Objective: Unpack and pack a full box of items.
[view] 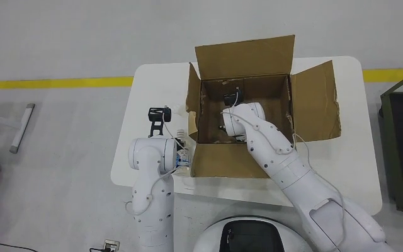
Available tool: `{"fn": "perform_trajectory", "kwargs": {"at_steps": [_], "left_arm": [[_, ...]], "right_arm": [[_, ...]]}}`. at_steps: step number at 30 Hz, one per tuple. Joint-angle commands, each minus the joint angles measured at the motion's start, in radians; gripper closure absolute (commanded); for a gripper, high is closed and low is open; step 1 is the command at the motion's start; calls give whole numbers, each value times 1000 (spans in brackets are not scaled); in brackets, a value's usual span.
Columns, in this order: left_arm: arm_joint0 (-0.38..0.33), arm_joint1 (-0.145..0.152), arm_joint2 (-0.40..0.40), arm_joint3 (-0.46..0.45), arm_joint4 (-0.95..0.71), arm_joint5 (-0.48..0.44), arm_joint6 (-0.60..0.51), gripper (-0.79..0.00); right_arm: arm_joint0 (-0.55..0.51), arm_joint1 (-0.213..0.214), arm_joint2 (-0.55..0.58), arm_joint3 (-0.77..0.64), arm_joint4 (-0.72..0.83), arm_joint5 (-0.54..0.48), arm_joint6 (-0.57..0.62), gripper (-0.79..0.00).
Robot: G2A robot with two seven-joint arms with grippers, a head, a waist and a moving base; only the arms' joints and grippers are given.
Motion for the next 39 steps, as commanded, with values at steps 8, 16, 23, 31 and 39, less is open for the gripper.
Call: {"fn": "perform_trajectory", "kwargs": {"at_steps": [8, 16, 23, 31, 39], "left_arm": [[0, 0, 0, 0, 0, 0, 0, -785], [0, 0, 0, 0, 0, 0, 0, -785], [0, 0, 0, 0, 0, 0, 0, -785], [0, 0, 0, 0, 0, 0, 0, -785], [0, 0, 0, 0, 0, 0, 0, -785]], "right_arm": [[-7, -9, 17, -22, -9, -6, -3, -311], [7, -20, 19, 28, 6, -25, -34, -314], [23, -29, 20, 68, 13, -23, -48, -289], [28, -35, 26, 93, 10, -28, -51, -163], [25, -37, 39, 94, 1, -38, -56, -34]]}}
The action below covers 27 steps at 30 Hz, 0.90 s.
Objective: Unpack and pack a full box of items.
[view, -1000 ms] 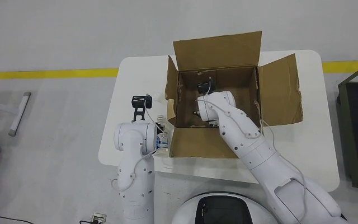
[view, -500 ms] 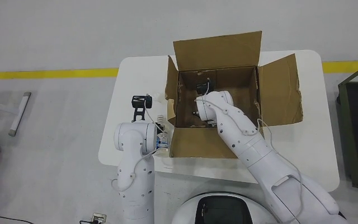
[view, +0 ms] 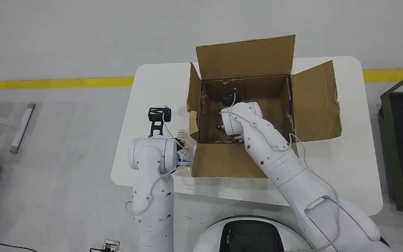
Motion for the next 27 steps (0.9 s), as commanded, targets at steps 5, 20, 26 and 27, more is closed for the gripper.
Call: {"fn": "perform_trajectory", "kwargs": {"at_steps": [5, 20, 26, 27], "left_arm": [[0, 0, 0, 0, 0, 0, 0, -785], [0, 0, 0, 0, 0, 0, 0, -785], [0, 0, 0, 0, 0, 0, 0, -785], [0, 0, 0, 0, 0, 0, 0, -785]], "right_arm": [[-4, -1, 7, -18, -3, -14, -4, 0], [-23, 19, 90, -385, -67, -110, 100, 0], [-51, 36, 170, -619, -78, -190, 212, 0], [-59, 37, 181, -649, -72, -198, 216, 0]]}}
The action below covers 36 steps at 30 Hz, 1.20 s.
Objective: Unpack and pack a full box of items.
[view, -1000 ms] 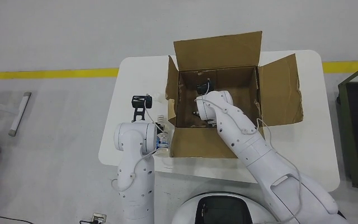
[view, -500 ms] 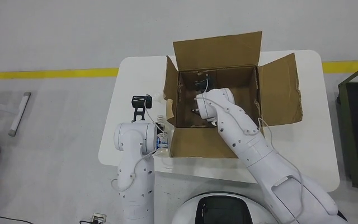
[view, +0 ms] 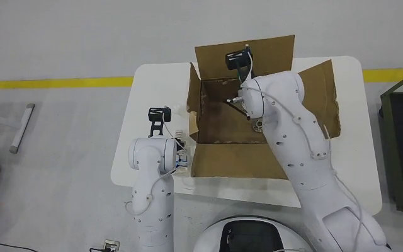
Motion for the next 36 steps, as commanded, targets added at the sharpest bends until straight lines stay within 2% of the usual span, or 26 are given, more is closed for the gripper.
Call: {"fn": "perform_trajectory", "kwargs": {"at_steps": [1, 16, 19, 27, 36], "left_arm": [[0, 0, 0, 0, 0, 0, 0, -785], [0, 0, 0, 0, 0, 0, 0, -785], [0, 0, 0, 0, 0, 0, 0, -785], [0, 0, 0, 0, 0, 0, 0, -785], [0, 0, 0, 0, 0, 0, 0, -785]], "right_arm": [[-13, 3, 18, -49, 1, -11, 4, 0], [-36, 6, 37, -79, -9, -5, -7, 0], [-66, 9, 54, -132, 9, -21, -65, 0], [-74, 21, 130, -290, 0, -57, -13, 0], [-98, 45, 324, -508, -35, -103, 4, 0]]}}
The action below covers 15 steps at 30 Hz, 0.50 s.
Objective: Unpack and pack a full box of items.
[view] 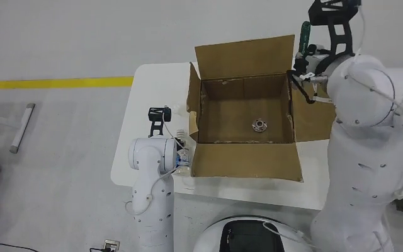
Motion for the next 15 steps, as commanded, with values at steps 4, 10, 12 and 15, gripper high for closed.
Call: {"fn": "perform_trajectory", "kwargs": {"at_steps": [4, 10, 12, 15], "left_arm": [[0, 0, 0, 0, 0, 0, 0, -785], [0, 0, 0, 0, 0, 0, 0, -785], [0, 0, 0, 0, 0, 0, 0, -785], [0, 0, 0, 0, 0, 0, 0, -785]], "right_arm": [[-55, 12, 99, -76, -76, -50, 0, 0], [-175, 17, 214, -163, -140, -131, 0, 0], [-217, 15, 246, -191, -157, -164, 0, 0], [-279, 9, 284, -229, -164, -204, 0, 0]]}}
